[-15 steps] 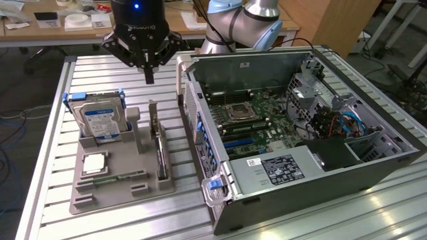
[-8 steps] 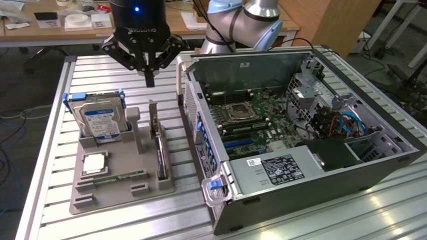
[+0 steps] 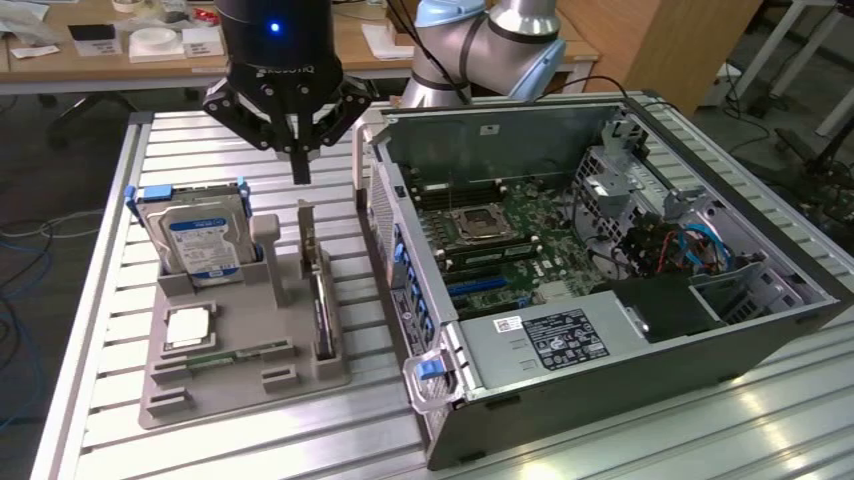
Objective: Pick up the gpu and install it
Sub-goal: 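Reach for the gpu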
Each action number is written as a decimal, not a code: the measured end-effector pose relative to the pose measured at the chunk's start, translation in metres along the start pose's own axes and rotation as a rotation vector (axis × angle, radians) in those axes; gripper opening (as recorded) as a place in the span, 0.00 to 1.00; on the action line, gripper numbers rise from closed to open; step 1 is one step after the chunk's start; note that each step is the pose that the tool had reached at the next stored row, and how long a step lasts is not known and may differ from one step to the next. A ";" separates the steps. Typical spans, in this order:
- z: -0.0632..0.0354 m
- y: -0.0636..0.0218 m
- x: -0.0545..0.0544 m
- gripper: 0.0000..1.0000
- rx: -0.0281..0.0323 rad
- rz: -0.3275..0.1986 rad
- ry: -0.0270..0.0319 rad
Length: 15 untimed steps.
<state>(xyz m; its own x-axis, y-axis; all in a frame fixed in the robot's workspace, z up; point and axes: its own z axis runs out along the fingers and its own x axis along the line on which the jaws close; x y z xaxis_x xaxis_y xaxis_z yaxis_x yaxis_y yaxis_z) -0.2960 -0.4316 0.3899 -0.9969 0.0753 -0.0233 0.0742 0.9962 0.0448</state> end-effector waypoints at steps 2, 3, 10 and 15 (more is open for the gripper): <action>0.0000 -0.0004 0.000 0.11 -0.0001 0.000 0.0000; 0.0000 -0.0003 0.000 0.11 0.0000 0.000 0.0000; -0.0002 -0.0044 0.000 0.11 0.0000 0.000 0.0000; -0.0005 -0.0107 0.000 0.11 0.0000 0.000 0.0000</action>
<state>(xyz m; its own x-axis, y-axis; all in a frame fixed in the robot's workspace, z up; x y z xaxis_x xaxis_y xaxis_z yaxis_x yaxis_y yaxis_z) -0.2967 -0.4423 0.3899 -0.9969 0.0753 -0.0233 0.0742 0.9962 0.0448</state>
